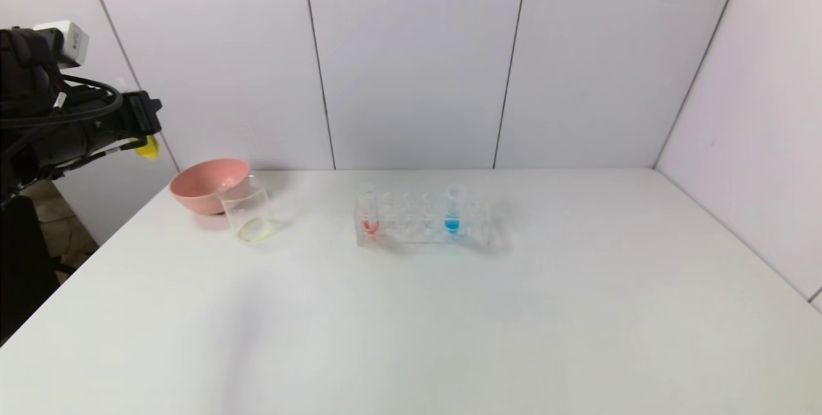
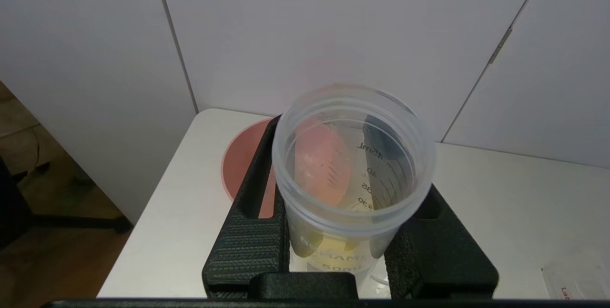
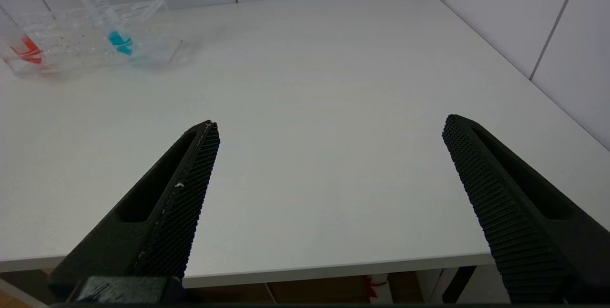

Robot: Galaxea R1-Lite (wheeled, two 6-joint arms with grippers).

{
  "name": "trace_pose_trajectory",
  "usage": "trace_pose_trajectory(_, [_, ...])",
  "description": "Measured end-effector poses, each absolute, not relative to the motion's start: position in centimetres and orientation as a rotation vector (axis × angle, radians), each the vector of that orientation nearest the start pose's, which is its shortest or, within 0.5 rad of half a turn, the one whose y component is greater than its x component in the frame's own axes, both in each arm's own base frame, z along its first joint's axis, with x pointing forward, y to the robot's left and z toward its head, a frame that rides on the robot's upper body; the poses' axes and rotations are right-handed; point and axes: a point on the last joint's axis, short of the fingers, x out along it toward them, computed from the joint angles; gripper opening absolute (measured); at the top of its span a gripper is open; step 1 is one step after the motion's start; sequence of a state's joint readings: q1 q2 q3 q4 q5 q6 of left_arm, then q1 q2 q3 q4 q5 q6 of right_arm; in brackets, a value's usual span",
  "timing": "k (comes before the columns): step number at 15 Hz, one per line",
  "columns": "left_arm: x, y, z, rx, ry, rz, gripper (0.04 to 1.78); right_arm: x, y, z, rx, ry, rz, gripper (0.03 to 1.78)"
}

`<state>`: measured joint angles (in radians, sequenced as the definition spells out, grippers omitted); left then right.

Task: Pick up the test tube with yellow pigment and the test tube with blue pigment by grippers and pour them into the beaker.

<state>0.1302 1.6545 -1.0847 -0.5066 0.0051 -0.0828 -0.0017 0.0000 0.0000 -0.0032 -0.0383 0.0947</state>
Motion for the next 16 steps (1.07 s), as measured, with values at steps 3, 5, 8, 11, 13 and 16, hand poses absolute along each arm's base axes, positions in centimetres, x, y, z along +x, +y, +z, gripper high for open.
trace_pose_trajectory(3, [31.1,4.1,25.7,-0.089,0.079,0.113,0.54,-2.3,-0.1,7.6,0.095,-0.005,-0.039,1.71])
trace_pose_trajectory(5, [31.0,4.1,25.2,-0.087,0.094,0.103,0.54,-2.3,-0.1,7.6,0.095,-0.005,-0.04,1.71])
trace_pose_trajectory(8, [31.0,4.0,24.9,-0.081,0.111,0.08,0.54,-2.3,-0.1,7.6,0.095,-0.005,-0.04,1.71])
trace_pose_trajectory(11, [31.0,4.0,24.7,-0.042,0.131,0.058,0.54,-2.3,-0.1,7.6,0.095,-0.005,-0.04,1.71])
trace_pose_trajectory(13, [30.9,3.8,24.2,-0.023,0.146,0.015,0.54,-2.3,-0.1,7.6,0.095,-0.005,-0.04,1.71])
trace_pose_trajectory(16, [31.2,4.0,23.8,0.011,0.156,0.013,0.54,-2.3,-0.1,7.6,0.095,-0.005,-0.04,1.71])
